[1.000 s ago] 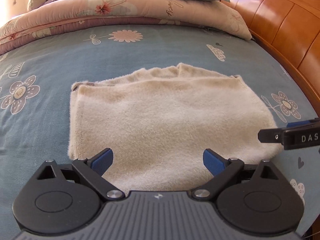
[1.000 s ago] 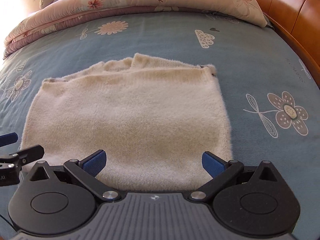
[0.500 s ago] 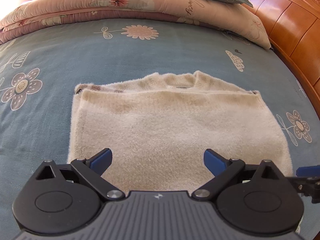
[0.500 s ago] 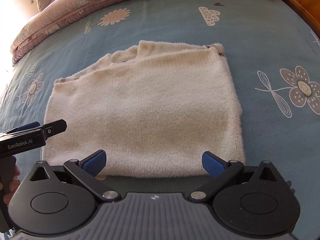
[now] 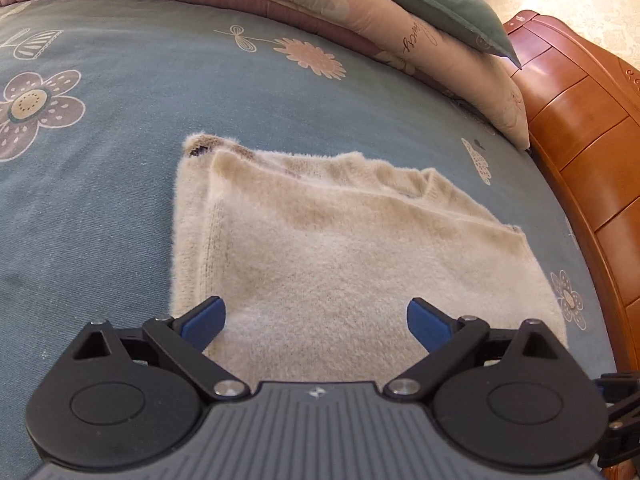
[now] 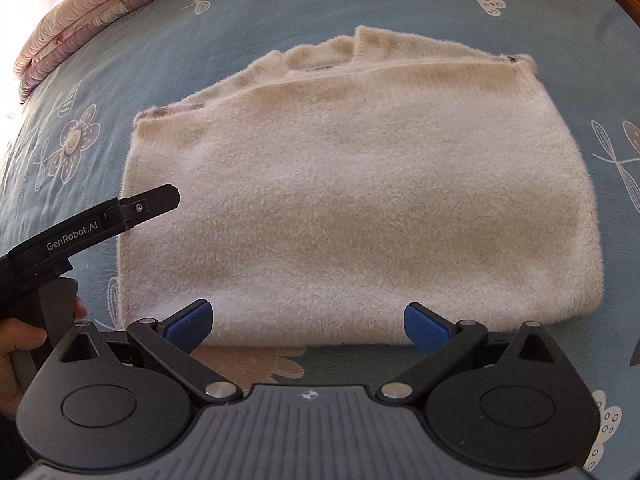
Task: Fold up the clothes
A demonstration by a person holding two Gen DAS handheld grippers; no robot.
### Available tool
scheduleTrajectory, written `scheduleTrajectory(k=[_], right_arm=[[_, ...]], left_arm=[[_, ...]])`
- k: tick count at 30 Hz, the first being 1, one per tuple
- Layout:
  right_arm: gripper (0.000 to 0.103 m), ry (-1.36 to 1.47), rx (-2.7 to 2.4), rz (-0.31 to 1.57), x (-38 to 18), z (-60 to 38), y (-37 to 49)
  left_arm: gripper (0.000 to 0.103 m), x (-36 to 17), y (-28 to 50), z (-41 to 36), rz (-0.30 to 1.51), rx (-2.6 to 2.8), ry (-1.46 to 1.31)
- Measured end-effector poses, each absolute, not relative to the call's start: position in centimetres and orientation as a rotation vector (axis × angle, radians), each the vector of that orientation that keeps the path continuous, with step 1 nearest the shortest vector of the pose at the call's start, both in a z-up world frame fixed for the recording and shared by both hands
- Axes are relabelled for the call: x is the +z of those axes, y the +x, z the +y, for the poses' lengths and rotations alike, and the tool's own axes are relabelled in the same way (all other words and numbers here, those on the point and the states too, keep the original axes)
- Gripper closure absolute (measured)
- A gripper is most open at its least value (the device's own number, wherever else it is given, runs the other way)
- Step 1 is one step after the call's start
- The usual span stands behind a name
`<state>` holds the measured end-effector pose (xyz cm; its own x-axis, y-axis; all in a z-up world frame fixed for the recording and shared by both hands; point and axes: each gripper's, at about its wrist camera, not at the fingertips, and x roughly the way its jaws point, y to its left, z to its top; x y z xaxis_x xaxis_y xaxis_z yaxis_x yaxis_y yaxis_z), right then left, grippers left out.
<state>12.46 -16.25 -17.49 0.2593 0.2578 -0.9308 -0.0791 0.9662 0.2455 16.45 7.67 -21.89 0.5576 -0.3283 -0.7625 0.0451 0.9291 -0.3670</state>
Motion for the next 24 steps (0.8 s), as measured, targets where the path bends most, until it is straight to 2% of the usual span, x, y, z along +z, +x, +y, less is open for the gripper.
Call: scheduleTrajectory(k=[7, 14, 21, 24], right_arm=[[0.000, 0.115, 0.329, 1.278, -18.6, -13.4, 12.9], [0.000, 0.112, 0.406, 1.283, -20.7, -13.6, 12.6], [0.000, 0.131, 0.431, 1.270, -21.2, -17.3, 12.3], [0.000, 0.157, 0.411, 1.267, -21.4, -18.8, 12.6]], left_arm=[[0.007, -20.0, 16.9, 10.8, 0.913, -0.206, -0.314], [0.006, -20.2, 19.8, 7.1, 0.855, -0.211, -0.286], [0.006, -23.1, 20.5, 6.7, 0.938, -0.205, -0.315], [0.006, -22.2, 20.0, 7.4, 0.922, -0.198, -0.292]])
